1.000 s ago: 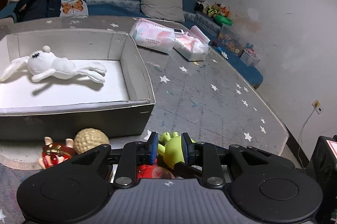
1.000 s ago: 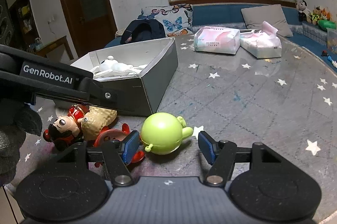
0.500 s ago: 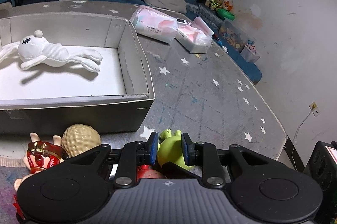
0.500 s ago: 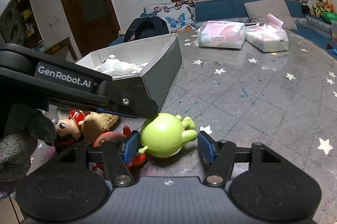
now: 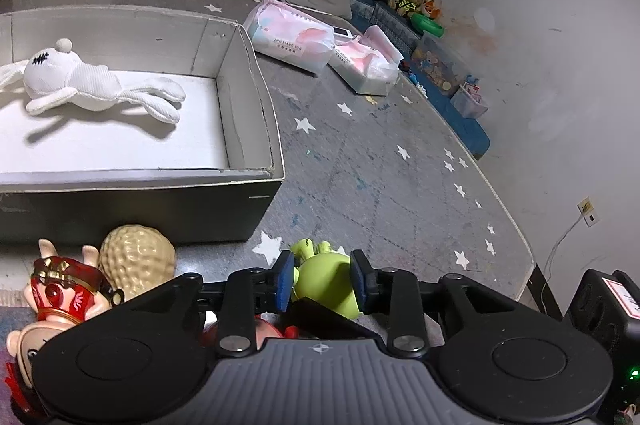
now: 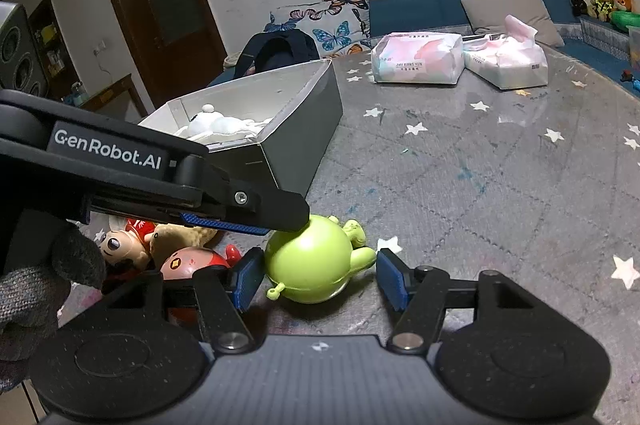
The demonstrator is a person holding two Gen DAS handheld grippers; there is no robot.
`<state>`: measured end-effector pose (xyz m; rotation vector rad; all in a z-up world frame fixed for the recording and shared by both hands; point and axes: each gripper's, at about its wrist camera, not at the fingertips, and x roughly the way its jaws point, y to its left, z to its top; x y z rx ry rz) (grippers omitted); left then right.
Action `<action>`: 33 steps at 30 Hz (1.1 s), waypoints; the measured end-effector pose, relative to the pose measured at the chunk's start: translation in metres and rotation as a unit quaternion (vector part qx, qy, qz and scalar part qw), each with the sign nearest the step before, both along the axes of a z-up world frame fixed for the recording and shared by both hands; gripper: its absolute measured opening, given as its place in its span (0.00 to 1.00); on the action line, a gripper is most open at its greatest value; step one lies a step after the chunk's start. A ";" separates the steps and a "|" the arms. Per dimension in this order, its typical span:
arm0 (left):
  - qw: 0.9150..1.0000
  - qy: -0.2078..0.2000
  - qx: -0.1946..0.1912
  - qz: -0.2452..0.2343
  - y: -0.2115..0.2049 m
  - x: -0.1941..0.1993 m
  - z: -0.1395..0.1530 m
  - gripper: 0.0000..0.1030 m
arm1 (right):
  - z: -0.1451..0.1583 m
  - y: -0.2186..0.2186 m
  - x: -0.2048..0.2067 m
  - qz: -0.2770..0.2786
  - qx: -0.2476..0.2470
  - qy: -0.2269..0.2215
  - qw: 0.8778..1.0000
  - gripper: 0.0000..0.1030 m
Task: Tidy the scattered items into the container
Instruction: 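Close the right gripper on the green alien toy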
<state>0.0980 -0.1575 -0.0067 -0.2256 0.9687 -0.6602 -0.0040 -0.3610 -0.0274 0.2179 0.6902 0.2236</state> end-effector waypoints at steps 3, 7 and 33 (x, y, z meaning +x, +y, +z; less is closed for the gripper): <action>1.000 0.000 0.001 0.000 -0.003 -0.001 -0.001 0.35 | 0.000 0.000 0.001 0.000 0.000 0.000 1.000 0.60; 1.000 0.002 0.002 0.003 -0.003 0.000 -0.001 0.36 | -0.001 0.001 0.000 0.001 -0.002 -0.002 1.000 0.60; 0.998 -0.002 0.052 -0.038 -0.018 0.007 0.001 0.48 | -0.003 0.001 0.004 0.012 -0.009 -0.004 1.000 0.61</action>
